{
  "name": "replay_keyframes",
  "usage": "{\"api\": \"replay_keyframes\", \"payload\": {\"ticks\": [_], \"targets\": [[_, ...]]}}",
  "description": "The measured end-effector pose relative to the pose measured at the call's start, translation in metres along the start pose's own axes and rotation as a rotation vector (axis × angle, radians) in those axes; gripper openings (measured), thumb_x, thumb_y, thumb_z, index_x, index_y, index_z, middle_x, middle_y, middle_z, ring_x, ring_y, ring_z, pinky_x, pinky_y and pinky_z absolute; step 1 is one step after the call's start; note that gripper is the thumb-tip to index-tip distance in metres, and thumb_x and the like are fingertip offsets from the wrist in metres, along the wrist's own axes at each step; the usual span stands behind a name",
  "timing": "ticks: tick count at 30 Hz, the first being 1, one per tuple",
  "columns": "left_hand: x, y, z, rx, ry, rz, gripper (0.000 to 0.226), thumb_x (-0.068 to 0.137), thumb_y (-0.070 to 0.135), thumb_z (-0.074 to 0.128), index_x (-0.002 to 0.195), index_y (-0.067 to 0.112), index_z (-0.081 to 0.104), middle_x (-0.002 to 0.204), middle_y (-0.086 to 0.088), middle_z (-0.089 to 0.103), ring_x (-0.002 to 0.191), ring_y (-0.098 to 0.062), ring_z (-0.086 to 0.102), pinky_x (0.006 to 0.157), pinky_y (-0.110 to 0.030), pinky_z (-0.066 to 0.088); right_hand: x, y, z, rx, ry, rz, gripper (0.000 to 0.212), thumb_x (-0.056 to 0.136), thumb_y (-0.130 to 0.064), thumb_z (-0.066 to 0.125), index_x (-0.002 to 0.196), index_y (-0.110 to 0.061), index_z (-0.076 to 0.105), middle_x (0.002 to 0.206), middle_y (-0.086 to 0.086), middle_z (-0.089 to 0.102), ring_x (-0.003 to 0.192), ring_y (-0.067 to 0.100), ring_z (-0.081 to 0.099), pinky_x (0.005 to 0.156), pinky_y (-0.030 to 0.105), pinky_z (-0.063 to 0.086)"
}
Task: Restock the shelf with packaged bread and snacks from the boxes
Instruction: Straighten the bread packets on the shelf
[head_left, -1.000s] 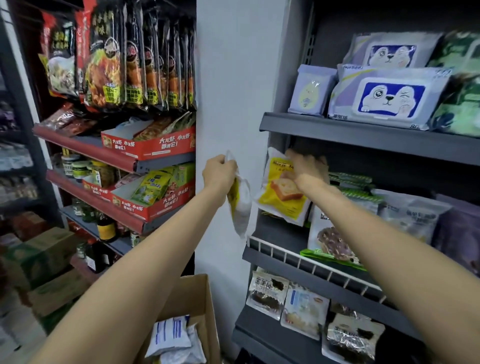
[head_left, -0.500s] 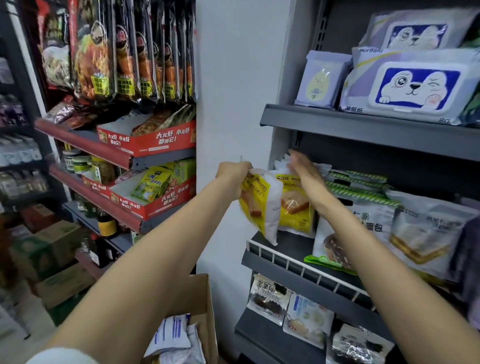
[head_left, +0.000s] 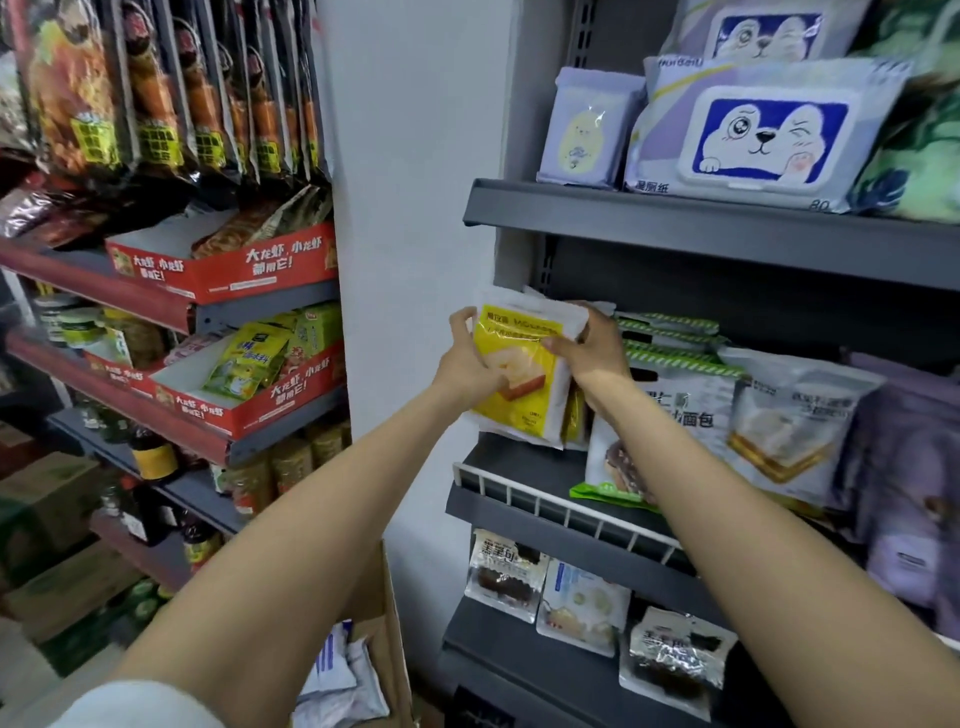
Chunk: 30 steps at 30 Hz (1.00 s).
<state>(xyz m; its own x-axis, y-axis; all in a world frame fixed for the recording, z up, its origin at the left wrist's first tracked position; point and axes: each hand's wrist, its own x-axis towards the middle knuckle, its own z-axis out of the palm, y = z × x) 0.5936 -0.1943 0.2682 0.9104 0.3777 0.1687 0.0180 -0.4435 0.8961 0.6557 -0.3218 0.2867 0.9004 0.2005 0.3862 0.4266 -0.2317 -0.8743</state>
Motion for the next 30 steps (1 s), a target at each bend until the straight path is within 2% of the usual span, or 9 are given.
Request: {"api": "replay_keyframes", "payload": {"ticks": [3,5,8,11,13,16,21,26,30], "targets": [[0.003,-0.004,0.012,-0.037,-0.064,-0.071,0.112,0.075,0.004,0.075,0.149,0.021,-0.008,0.133,-0.013,0.048,0.122,-0.031,0.048,0.095,-0.034,0.043,0.002,0.002,0.003,-0.157,0.040,-0.027,0.045,0.081,-0.001,0.066,0.124,-0.008,0.052,0.121,0.014,0.062,0.111,0.030,0.059,0.092,0.033,0.047],[0.006,-0.010,0.019,-0.026,-0.048,-0.073,0.112,0.073,0.006,0.078,0.150,0.019,-0.003,0.136,-0.016,0.047,0.123,-0.032,0.049,0.093,-0.032,0.043,0.001,0.003,0.002,-0.364,0.061,-0.082,0.058,0.084,0.003,0.059,0.135,-0.016,0.040,0.127,0.014,0.056,0.114,0.030,0.055,0.086,0.029,0.043],[0.007,-0.019,0.025,0.110,-0.056,-0.039,0.113,0.070,0.010,0.082,0.149,0.019,0.002,0.131,-0.018,0.052,0.121,-0.033,0.051,0.095,-0.033,0.042,-0.004,0.006,0.002,-0.567,0.038,-0.205,0.063,0.090,-0.002,0.049,0.145,-0.023,0.028,0.146,0.011,0.030,0.133,0.026,0.035,0.103,0.032,0.034],[0.007,-0.025,0.026,0.144,-0.060,-0.040,0.105,0.072,0.018,0.081,0.147,0.017,0.008,0.129,-0.015,0.053,0.118,-0.030,0.052,0.092,-0.030,0.041,-0.014,0.010,0.004,-0.849,-0.055,-0.262,0.049,0.093,-0.012,0.047,0.141,-0.014,0.034,0.153,0.008,0.018,0.142,0.025,0.016,0.109,0.031,0.026],[0.006,-0.027,0.021,0.164,-0.069,-0.041,0.093,0.076,0.014,0.077,0.145,0.016,0.015,0.125,-0.015,0.055,0.115,-0.031,0.054,0.089,-0.031,0.043,-0.024,0.011,0.006,-1.017,-0.162,-0.357,0.052,0.087,-0.009,0.053,0.137,-0.010,0.039,0.150,0.012,0.024,0.139,0.029,0.020,0.106,0.037,0.030],[0.002,-0.034,0.007,0.213,-0.061,-0.006,0.069,0.082,0.005,0.065,0.140,0.012,0.029,0.126,-0.017,0.054,0.110,-0.031,0.057,0.090,-0.034,0.047,-0.038,0.012,0.014,-0.984,-0.218,-0.387,0.046,0.089,-0.020,0.049,0.134,-0.009,0.045,0.140,0.010,0.038,0.131,0.028,0.032,0.105,0.034,0.030],[-0.025,-0.060,-0.033,0.279,0.068,0.113,0.034,0.087,0.001,0.052,0.122,0.006,0.051,0.119,-0.013,0.059,0.097,-0.024,0.057,0.083,-0.026,0.043,-0.062,0.009,0.050,-0.721,-0.217,-0.419,0.035,0.091,-0.007,0.049,0.125,-0.010,0.055,0.125,0.010,0.052,0.121,0.027,0.044,0.097,0.036,0.040],[-0.070,-0.113,-0.077,0.419,0.164,0.097,0.022,0.089,0.007,0.050,0.109,0.007,0.060,0.106,-0.009,0.066,0.095,-0.024,0.061,0.080,-0.031,0.048,-0.117,-0.006,0.106,-0.504,-0.322,-0.412,0.028,0.093,-0.008,0.044,0.116,-0.010,0.061,0.110,0.011,0.058,0.099,0.025,0.057,0.086,0.034,0.043],[-0.109,-0.176,-0.098,0.502,0.138,-0.062,0.019,0.089,0.012,0.049,0.103,0.009,0.062,0.102,-0.010,0.067,0.093,-0.028,0.062,0.073,-0.032,0.047,-0.167,0.016,0.160,-0.491,-0.529,-0.318,0.025,0.096,-0.013,0.042,0.111,-0.010,0.061,0.105,0.010,0.059,0.096,0.025,0.057,0.086,0.036,0.045]]}}
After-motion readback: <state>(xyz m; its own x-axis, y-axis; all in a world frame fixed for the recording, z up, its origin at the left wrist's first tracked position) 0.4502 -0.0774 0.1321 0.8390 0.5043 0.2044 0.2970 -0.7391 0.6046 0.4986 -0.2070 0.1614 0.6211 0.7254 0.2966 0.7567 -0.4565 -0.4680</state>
